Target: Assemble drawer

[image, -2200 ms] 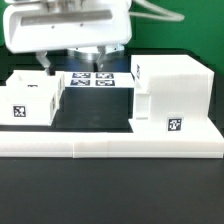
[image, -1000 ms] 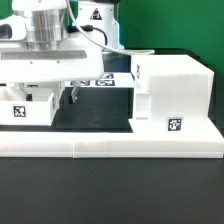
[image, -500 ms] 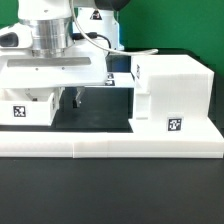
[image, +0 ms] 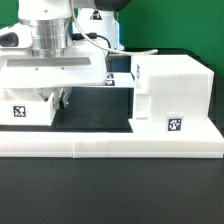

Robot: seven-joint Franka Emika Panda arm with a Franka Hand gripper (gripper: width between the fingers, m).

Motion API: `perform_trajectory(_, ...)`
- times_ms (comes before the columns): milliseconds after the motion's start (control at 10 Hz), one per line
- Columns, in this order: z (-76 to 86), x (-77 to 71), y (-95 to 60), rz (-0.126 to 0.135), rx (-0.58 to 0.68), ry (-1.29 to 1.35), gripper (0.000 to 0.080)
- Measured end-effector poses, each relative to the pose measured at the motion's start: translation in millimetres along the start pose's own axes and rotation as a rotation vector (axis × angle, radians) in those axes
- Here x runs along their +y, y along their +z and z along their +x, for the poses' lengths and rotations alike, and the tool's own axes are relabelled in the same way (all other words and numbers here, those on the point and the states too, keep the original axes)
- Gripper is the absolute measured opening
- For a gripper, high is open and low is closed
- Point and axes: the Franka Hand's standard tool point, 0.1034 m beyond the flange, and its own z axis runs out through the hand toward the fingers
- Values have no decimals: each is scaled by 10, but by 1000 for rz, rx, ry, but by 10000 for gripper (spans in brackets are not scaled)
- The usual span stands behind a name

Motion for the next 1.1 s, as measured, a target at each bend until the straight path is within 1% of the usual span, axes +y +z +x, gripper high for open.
perform_trajectory(100,1,1,-1,0,0,0,56)
perform_trajectory(200,1,1,-1,0,0,0,41)
perform_trajectory(800,4,-13,-7,0,-1,-6,41)
perform_trajectory(1000,40,-204,-126,3,-3,-63,41)
perform_trajectory(1100,39,-265,-170,12,-10,-78,41)
